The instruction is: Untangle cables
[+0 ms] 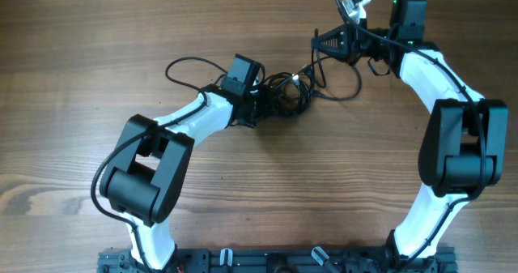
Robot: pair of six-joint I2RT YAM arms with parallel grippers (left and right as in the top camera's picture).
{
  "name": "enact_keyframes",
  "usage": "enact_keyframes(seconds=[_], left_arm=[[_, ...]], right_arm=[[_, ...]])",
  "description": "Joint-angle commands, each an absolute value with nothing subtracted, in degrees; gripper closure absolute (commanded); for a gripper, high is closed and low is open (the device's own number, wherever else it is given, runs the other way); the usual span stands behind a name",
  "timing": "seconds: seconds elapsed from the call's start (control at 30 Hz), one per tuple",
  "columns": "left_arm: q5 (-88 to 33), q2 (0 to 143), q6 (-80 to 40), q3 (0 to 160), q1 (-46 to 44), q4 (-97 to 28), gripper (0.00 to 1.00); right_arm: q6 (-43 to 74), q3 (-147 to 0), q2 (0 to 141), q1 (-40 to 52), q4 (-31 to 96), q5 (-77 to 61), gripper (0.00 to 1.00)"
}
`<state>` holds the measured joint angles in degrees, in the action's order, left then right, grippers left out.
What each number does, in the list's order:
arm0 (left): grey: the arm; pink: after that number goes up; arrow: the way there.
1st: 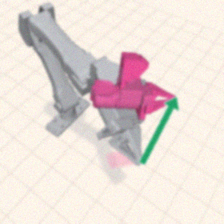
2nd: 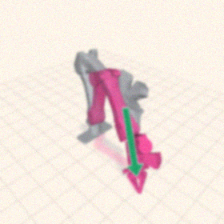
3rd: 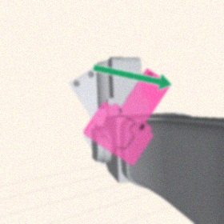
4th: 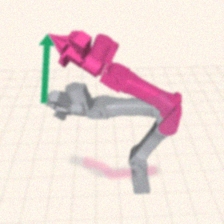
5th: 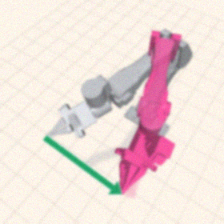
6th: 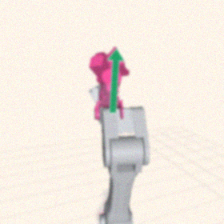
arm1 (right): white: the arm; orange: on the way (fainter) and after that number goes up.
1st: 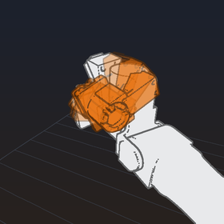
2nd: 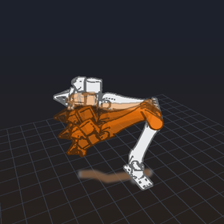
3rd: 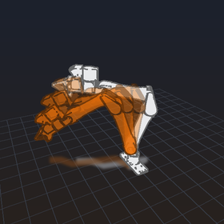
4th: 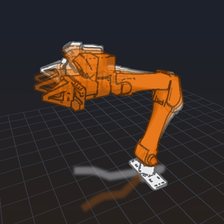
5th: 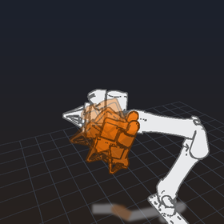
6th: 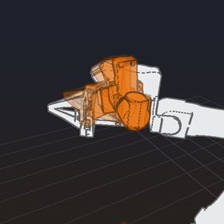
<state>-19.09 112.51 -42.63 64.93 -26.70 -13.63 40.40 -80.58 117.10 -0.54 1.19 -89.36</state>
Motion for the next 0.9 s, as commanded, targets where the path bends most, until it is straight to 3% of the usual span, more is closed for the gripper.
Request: enact_keyframes(seconds=[0.0,0.07,0.13,0.23,0.4,0.43,0.47,0.63,0.7,0.87], left_arm=[[-12.3,114.1,-44.2,64.7,-26.7,-13.0,0.51],[-12.0,114.2,-44.2,64.7,-27.0,-12.1,0.51],[-11.2,114.4,-44.2,64.7,-27.6,-11.0,0.38],[-10.8,115.8,-44.2,64.7,-29.0,-9.3,0.45],[-10.8,118.6,-44.2,64.7,-30.1,-8.6,0.73],[-10.4,118.8,-44.2,64.7,-30.1,-8.6,0.90],[-9.6,118.8,-44.2,64.7,-30.1,-8.8,0.96],[-5.0,115.2,-37.8,64.7,-26.6,-16.6,0.96],[1.1,108.8,-34.3,64.7,-21.0,-25.4,0.96],[0.5,95.2,-23.9,64.7,-9.3,-33.9,0.96]], right_arm=[[37.5,-80.2,115.5,-0.4,0.9,-92.9,0.96],[37.5,-80.2,115.5,-0.4,0.9,-92.9,0.96],[37.5,-80.2,115.5,-0.4,0.9,-92.9,0.96],[37.5,-80.2,115.5,-0.4,0.9,-92.9,0.96],[37.4,-80.2,115.5,-0.2,0.9,-92.8,0.96],[36.4,-80.2,115.5,-0.2,0.9,-92.8,0.96],[35.7,-80.2,115.5,-0.2,0.9,-92.9,0.96],[34.5,-80.2,115.5,-0.8,1.3,-92.8,0.96],[33.3,-80.2,115.5,-1.2,1.6,-92.8,0.96],[30.4,-80.2,115.5,-2.4,7.0,-88.3,0.96]])
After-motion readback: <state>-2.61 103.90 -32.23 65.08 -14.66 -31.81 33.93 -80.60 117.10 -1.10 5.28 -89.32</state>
